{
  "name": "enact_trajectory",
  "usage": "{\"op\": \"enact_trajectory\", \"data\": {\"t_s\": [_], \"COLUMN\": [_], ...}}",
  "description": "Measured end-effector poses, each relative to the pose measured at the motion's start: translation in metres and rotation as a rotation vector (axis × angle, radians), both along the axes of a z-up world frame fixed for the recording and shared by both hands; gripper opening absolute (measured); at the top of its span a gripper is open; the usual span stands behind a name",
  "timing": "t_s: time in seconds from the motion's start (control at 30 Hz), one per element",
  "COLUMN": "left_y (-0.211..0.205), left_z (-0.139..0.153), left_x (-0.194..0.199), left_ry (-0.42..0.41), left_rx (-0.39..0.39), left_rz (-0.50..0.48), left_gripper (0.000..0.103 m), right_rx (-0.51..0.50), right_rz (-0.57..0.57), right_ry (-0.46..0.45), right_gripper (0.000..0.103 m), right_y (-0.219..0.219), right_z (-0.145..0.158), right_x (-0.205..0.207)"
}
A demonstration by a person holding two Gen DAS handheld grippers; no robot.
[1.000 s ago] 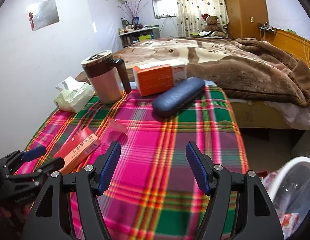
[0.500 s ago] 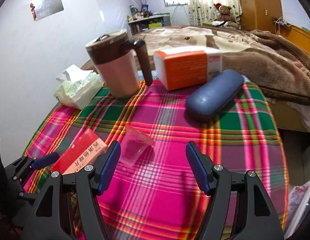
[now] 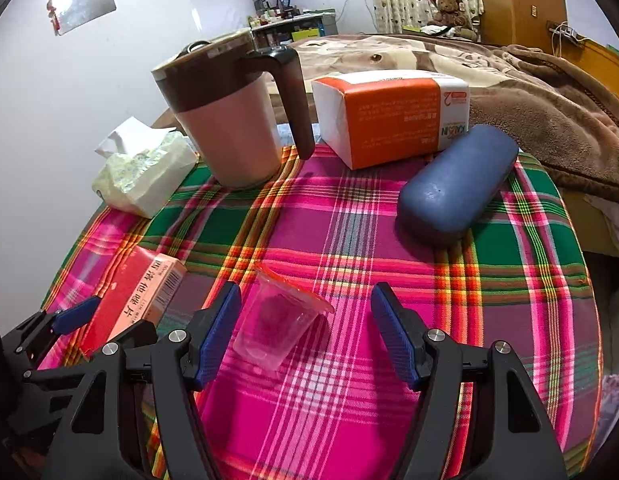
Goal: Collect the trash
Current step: 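Grasp the red medicine box with the left gripper while the right gripper grasps the second clear cup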
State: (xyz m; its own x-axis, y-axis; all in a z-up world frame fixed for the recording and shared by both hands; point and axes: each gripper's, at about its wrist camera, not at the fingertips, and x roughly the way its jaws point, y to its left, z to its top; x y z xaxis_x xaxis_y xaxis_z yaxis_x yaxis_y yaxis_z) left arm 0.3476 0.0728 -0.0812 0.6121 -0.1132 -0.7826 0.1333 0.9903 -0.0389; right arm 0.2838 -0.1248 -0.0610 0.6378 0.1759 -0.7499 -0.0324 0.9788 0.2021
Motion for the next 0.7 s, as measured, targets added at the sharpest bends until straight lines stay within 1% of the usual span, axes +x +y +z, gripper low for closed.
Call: {"op": "enact_trajectory", "data": {"t_s": [0.1,0.13,0.17,0.3,0.4,0.47,0.53,0.57,0.6,0.63,0.7], "left_y": [0.0005,0.0006,0.0012,0.0002,0.0005,0.0003,-0.0001,-0.0002,-0.0004,-0.0004,-0.0007], "left_z": [-0.0014,-0.0021,-0.0023,-0.0029,-0.0032,-0.0036,-0.0034,-0.0031,-0.0025,-0.0020,-0.0017], "left_x": [0.0032,0.0045,0.0060,0.0083,0.0097,0.0099,0.0091,0.0092,0.0091,0.0082,0.0081], "left_ry": [0.000,0.002,0.001,0.001,-0.001,-0.001,-0.003,-0.004,-0.007,-0.010,-0.011], "left_rx": [-0.004,-0.006,-0.006,0.001,-0.003,-0.002,0.001,-0.001,-0.003,-0.004,-0.004], "left_rz": [0.003,0.003,0.008,0.014,0.015,0.016,0.017,0.017,0.015,0.014,0.012], "left_gripper": [0.076,0.076,0.076,0.076,0.076,0.076,0.076,0.072,0.065,0.063,0.062], "right_rx": [-0.010,-0.016,-0.022,-0.030,-0.042,-0.055,-0.054,-0.055,-0.053,-0.052,-0.054], "right_rz": [-0.008,-0.012,-0.016,-0.019,-0.015,-0.018,-0.018,-0.020,-0.021,-0.021,-0.021], "right_ry": [0.000,0.000,0.000,0.003,0.002,0.006,0.007,0.008,0.007,0.007,0.006], "right_gripper": [0.069,0.064,0.056,0.054,0.049,0.042,0.042,0.041,0.041,0.041,0.041], "right_y": [-0.0001,-0.0003,-0.0004,-0.0011,-0.0002,0.0012,0.0008,0.0009,0.0007,0.0008,-0.0005], "right_z": [-0.0010,-0.0013,-0.0010,-0.0015,-0.0014,-0.0026,-0.0031,-0.0033,-0.0037,-0.0042,-0.0041], "right_x": [0.0006,0.0006,0.0009,0.0003,0.0001,0.0020,0.0024,0.0026,0.0031,0.0031,0.0031]}}
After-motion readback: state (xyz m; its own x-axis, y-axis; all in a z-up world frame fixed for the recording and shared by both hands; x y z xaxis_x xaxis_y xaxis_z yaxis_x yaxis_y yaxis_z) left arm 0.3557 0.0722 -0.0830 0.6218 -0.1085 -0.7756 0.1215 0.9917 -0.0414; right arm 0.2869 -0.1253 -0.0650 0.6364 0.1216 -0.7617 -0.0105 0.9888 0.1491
